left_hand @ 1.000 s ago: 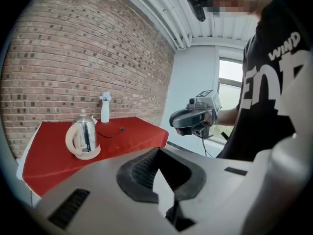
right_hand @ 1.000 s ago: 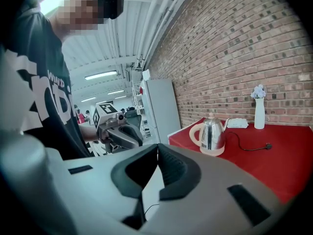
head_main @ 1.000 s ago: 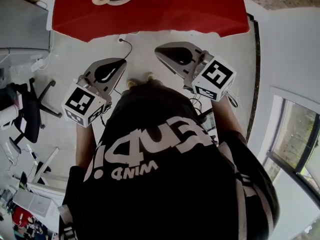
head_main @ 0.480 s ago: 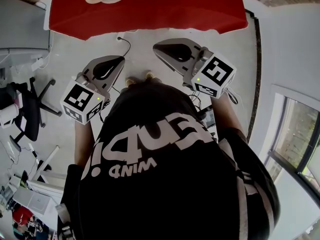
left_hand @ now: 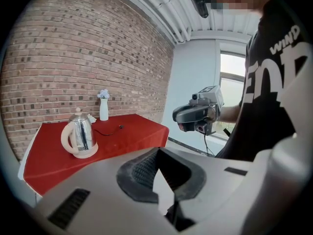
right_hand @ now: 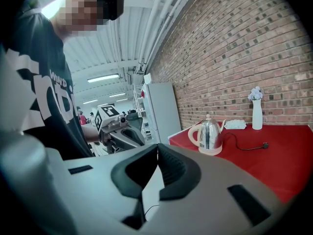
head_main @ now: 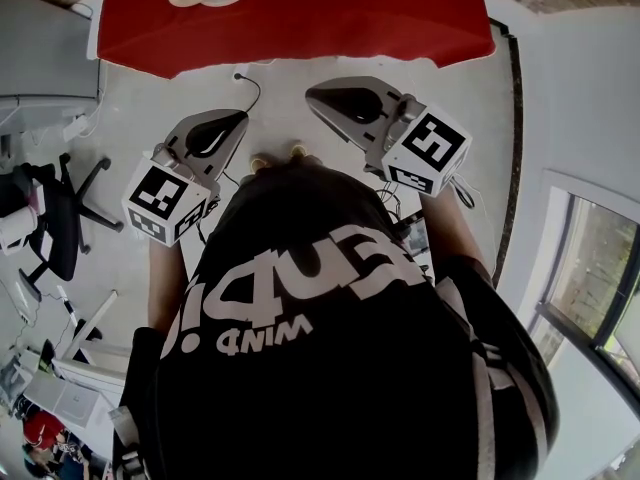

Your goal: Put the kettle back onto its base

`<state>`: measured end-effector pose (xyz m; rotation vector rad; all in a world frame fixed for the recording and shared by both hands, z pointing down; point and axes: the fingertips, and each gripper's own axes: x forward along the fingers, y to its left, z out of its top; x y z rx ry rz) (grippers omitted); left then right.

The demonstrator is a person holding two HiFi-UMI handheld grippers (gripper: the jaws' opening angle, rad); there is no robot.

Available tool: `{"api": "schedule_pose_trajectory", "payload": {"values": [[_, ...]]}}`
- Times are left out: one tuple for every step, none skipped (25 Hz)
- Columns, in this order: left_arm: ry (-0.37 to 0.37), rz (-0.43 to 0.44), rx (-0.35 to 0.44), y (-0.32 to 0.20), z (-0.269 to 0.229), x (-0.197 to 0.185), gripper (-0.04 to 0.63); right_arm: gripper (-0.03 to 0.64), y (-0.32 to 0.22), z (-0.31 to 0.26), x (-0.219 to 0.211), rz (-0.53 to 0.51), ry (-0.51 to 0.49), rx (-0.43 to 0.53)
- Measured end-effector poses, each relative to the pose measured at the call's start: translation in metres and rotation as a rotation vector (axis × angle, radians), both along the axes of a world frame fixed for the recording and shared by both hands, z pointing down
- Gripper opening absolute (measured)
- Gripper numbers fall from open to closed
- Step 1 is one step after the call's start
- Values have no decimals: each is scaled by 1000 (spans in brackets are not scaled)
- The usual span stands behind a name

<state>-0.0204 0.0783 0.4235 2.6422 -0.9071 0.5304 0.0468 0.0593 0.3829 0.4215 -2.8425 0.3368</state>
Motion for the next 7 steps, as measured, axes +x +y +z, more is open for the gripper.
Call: {"api": "schedule_pose_trajectory", "payload": {"values": [[0, -1, 0, 0, 0, 0, 8, 23, 0, 0, 1, 0, -1, 1], [0, -1, 1, 0, -1, 0, 8, 23, 0, -1, 1, -3, -1, 1], [1, -2, 1, 0, -1, 1, 8, 23, 1, -1, 1, -4, -1, 2], [2, -3, 1, 0, -2, 1, 8, 23, 1, -1, 1, -5, -1, 2], [4, -3, 1, 1, -2, 1, 8, 23, 1, -1, 1, -5, -2, 1], [5, -4, 1, 1, -2, 1, 8, 23, 2, -1, 1, -5, -2, 1], [6, -4, 2, 1, -3, 2, 8, 23, 2, -1, 2, -5, -3, 1]]}}
